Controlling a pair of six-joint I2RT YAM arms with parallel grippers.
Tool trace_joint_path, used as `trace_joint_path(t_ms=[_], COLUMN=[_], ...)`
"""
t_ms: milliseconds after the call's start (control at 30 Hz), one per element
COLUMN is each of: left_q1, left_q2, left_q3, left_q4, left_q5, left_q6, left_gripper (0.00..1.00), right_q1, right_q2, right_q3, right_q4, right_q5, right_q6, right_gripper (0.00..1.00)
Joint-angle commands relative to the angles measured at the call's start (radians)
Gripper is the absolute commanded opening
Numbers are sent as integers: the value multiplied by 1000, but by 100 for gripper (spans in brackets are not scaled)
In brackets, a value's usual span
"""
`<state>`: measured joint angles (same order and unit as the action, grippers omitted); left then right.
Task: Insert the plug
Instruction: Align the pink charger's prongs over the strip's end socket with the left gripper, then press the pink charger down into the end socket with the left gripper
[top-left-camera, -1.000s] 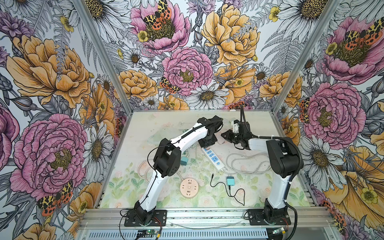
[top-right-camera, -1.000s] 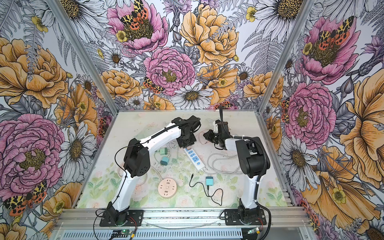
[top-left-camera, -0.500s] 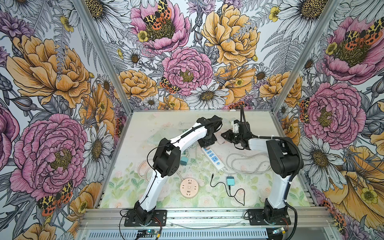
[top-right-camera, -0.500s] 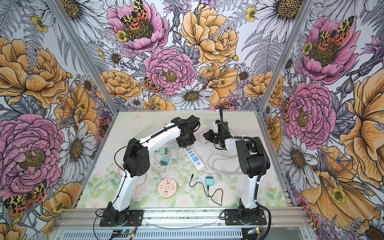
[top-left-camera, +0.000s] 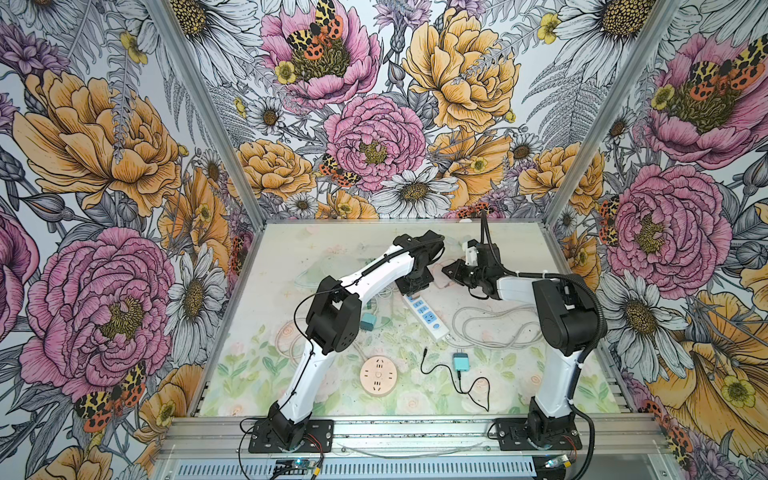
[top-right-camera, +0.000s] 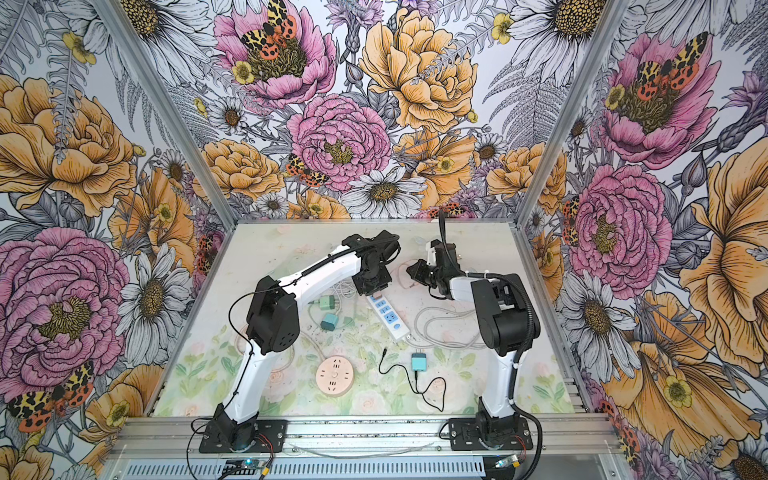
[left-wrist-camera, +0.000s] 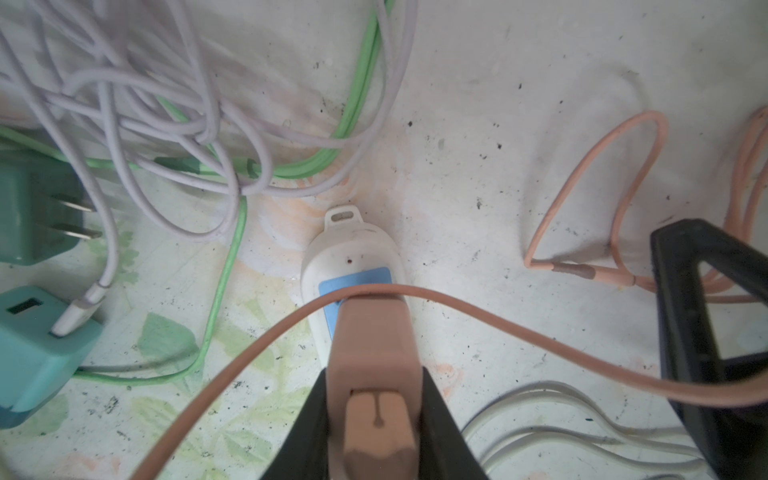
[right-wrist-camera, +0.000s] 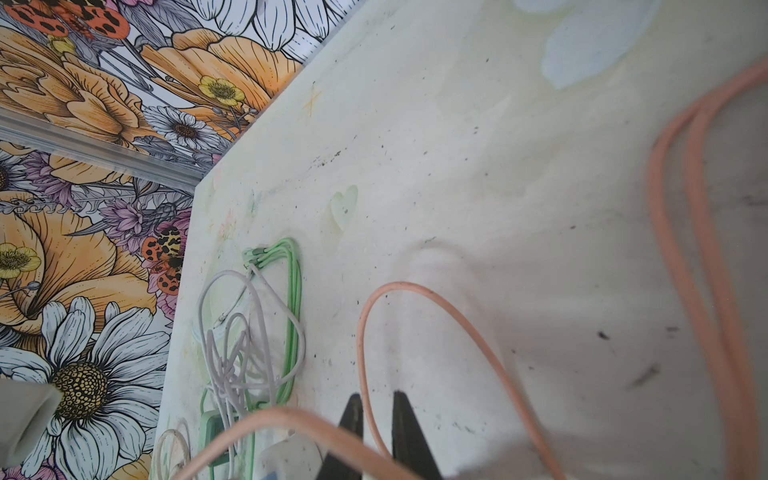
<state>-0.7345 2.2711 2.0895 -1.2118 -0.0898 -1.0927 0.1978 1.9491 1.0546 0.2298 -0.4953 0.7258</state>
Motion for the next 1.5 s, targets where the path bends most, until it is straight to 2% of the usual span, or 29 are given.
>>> trace_joint_path(t_ms=[0, 400, 733, 1467], left_q1=[11, -3, 7, -7], left_q2=[-55, -78, -65, 20], left_q3=[11, 32, -12, 40], left_q4=[0, -4, -4, -1], left_q5=[-44, -59, -91, -44], left_q6=[3, 21, 14, 15], left_gripper=[0, 0, 0, 0], right_q1=[6, 8, 8, 7], right_q2=[8, 13, 12, 13], right_q3=[-5, -2, -2, -2], right_q4=[39, 41, 41, 36], right_q5=[-12, -12, -13, -12], right_q6=[2, 3, 2, -1], right_gripper=[16, 16, 16, 16])
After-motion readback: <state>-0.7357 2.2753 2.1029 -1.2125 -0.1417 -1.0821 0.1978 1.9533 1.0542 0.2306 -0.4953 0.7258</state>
